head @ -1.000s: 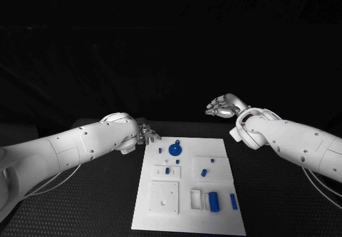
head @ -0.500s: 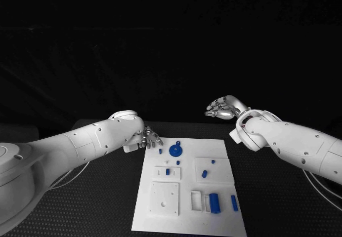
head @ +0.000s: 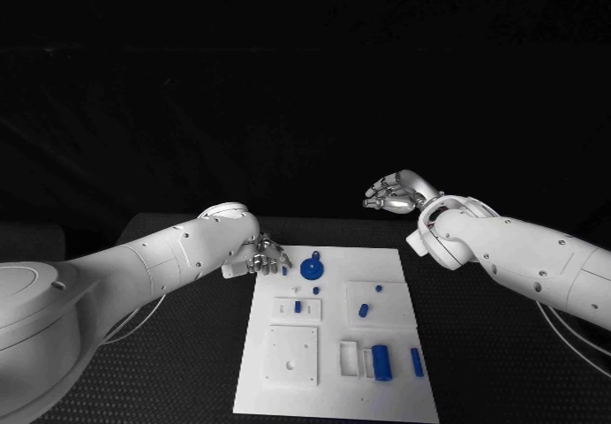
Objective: Assemble the parts on the task board
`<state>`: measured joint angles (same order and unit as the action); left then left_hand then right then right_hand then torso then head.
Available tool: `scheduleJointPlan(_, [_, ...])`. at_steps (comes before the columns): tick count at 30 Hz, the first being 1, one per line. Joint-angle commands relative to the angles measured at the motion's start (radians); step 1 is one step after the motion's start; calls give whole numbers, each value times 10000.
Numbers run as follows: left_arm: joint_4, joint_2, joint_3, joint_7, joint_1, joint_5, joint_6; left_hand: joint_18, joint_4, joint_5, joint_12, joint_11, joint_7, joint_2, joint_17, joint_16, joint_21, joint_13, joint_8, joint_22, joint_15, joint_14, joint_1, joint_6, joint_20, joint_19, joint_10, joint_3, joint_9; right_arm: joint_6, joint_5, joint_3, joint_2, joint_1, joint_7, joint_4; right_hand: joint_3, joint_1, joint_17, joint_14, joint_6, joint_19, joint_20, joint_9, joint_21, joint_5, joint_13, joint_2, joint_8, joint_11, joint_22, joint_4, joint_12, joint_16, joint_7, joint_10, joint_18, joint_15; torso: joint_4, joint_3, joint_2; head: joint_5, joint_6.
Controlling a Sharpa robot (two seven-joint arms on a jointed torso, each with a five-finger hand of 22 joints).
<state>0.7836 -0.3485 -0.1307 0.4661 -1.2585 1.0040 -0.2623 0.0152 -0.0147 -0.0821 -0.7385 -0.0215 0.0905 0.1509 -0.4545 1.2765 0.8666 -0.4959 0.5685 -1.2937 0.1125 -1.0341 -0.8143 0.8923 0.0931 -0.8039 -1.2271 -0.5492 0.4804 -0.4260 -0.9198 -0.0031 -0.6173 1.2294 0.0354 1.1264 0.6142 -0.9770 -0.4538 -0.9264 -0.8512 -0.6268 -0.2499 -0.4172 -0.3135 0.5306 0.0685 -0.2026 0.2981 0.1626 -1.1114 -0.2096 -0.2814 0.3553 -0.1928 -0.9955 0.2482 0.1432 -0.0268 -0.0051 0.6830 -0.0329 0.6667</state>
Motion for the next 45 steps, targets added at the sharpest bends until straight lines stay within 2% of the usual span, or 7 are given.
scheduleJointPlan(1, [-115,56,1,-92,48,-266,-318,-139,73,-70,45,23,-8,-150,-14,-13,-61,-17,-49,-12,-6,50,3,-40,1130,39,80,-17,-18,90,-4,5,4,-3,43,35,-34,-52,11,49,49,50,-12,10,53,49,-6,-16,25,18,-11,31,33,-66,-4,-13,45,11,0,-5,0,22,15])
scheduleJointPlan(29, [-489,247,14,-284,64,-844,-52,-146,178,-120,82,48,17,-476,-49,-33,-130,-62,-137,-60,-19,86,156,-120,1119,47,121,1,-42,89,-4,5,31,-3,42,31,-31,-63,12,49,52,53,-13,15,56,49,-5,-14,29,18,-23,34,42,-68,-4,-17,45,11,-2,7,-8,82,41])
scheduleJointPlan(31, [-508,271,14,-277,64,-867,-67,-146,248,-133,86,52,25,-555,-57,-34,-143,-73,-147,-73,-22,90,132,-129,1116,53,125,-17,-44,92,-4,5,36,-3,41,29,-31,-64,12,49,52,53,-13,16,57,49,-5,-13,30,18,-24,34,42,-68,-4,-17,46,11,-3,7,-5,88,41])
scheduleJointPlan(32, [-528,299,14,-279,64,-869,-125,-149,351,-145,83,45,28,-709,-71,-28,-154,-92,-140,-93,-24,87,93,-109,1111,50,117,-49,-36,92,-4,5,37,-3,42,29,-30,-65,12,49,52,54,-12,16,57,49,-4,-13,30,17,-24,34,42,-68,-4,-18,46,11,-3,8,-5,86,47])
scheduleJointPlan(36, [-634,379,9,-285,82,-826,-176,-152,690,-181,91,50,23,-974,-97,-29,-180,-127,-142,-142,-27,90,-62,-96,1102,45,118,-133,-24,98,-6,5,57,-3,28,17,-28,-68,12,49,52,54,-12,17,58,49,-4,-11,31,17,-26,34,44,-68,-3,-19,46,10,1,11,-5,84,52])
scheduleJointPlan(40, [-668,385,9,-298,101,-827,-210,-152,962,-209,101,50,27,-1052,-113,-34,-198,-150,-151,-177,-31,92,-197,-97,1097,33,118,-208,-19,96,-10,5,67,-3,25,-10,-25,-73,12,51,51,55,-12,18,58,50,-4,-4,33,16,-29,35,46,-70,-3,-19,47,10,1,8,-1,81,43])
scheduleJointPlan(45, [-743,406,10,-337,111,-904,-163,-152,1034,-208,104,55,28,-1097,-119,-35,-205,-159,-156,-189,-33,89,-227,-96,1092,21,115,-237,-18,100,-10,5,84,-3,27,-20,-21,-79,14,58,52,59,-13,20,60,49,-4,-4,35,17,-34,35,50,-74,-3,-19,46,9,-12,7,-6,92,54])
